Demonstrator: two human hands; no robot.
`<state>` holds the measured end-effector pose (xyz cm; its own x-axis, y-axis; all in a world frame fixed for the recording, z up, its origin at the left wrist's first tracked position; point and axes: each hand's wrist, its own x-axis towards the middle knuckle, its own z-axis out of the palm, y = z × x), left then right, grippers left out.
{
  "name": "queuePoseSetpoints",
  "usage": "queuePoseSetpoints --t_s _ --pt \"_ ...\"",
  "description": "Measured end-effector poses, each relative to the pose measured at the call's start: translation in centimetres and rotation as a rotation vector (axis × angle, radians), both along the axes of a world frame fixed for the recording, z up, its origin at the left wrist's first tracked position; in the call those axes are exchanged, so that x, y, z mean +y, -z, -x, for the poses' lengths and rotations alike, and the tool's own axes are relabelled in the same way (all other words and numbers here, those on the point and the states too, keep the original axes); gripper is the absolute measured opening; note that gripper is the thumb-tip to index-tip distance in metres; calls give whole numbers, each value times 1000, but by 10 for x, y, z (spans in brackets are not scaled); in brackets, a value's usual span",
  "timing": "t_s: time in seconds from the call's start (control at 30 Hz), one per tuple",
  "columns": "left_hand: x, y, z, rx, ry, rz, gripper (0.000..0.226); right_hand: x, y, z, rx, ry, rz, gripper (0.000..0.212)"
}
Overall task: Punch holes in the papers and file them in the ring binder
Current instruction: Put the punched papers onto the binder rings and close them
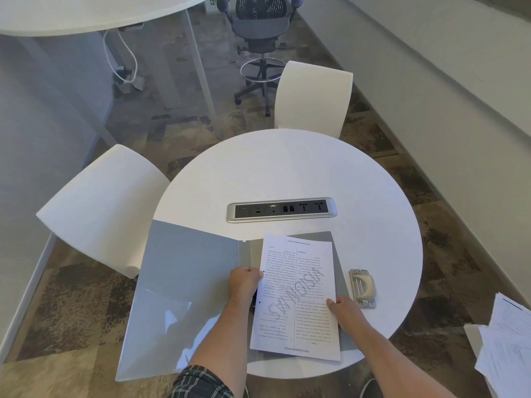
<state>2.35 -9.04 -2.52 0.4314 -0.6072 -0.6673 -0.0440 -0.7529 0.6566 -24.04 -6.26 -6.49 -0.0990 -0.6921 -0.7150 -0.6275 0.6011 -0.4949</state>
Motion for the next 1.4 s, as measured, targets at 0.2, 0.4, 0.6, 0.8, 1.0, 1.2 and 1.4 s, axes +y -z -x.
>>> queuePoseSetpoints --t_s 0.2,0.4,0.6,0.8,1.0,1.2,1.4 --pt "-1 2 1 18 -26 28 15 -1 -4 0 -7 2 10 24" --pt "-3 2 -1 45 15 22 19 -1 -7 1 -22 32 1 22" --pt "-5 -5 -1 1 64 14 13 -2 -8 1 -80 65 -8 23" --pt "0 -4 4 -8 91 20 10 4 -9 3 -132 119 8 17" --pt "11 8 1 8 107 71 17 13 -8 2 -105 103 -10 19" --pt "11 13 0 -45 24 96 24 15 -10 -2 -152 124 -1 29" --pt "11 13 5 -83 43 82 26 15 -6 2 -134 82 2 25"
